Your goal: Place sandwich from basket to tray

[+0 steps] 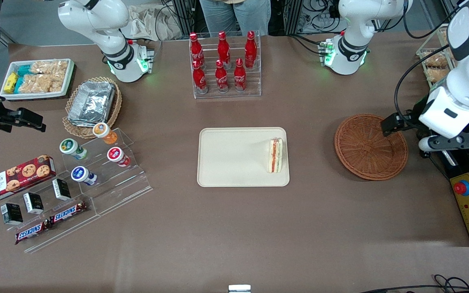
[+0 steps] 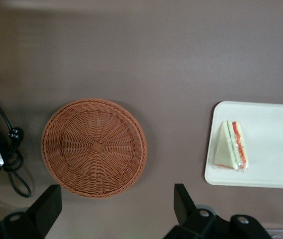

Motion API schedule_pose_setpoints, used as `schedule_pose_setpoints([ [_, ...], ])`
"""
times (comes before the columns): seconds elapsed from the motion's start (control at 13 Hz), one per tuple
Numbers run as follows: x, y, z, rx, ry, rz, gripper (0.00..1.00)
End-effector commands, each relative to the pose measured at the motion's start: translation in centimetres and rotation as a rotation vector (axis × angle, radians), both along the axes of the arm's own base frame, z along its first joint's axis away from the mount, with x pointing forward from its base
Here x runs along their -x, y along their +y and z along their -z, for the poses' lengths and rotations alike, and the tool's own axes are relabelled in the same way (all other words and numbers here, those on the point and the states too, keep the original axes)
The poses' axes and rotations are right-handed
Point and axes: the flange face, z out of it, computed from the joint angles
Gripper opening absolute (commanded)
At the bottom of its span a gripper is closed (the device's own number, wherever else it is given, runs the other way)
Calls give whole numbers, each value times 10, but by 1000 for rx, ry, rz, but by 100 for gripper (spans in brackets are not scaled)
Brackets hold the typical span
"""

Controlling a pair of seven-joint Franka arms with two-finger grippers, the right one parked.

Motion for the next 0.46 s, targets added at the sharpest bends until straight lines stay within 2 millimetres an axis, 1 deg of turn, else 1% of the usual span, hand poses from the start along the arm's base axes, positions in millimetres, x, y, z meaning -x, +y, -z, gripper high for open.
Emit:
schedule_pose_setpoints([
  [0.0, 16, 2, -4, 18, -28, 33, 100],
  [0.08, 20, 3, -8, 18, -36, 32, 100],
  [0.15, 22, 4, -8, 18, -42, 31, 100],
  [0.38, 19, 1, -4, 16, -31, 36, 100],
])
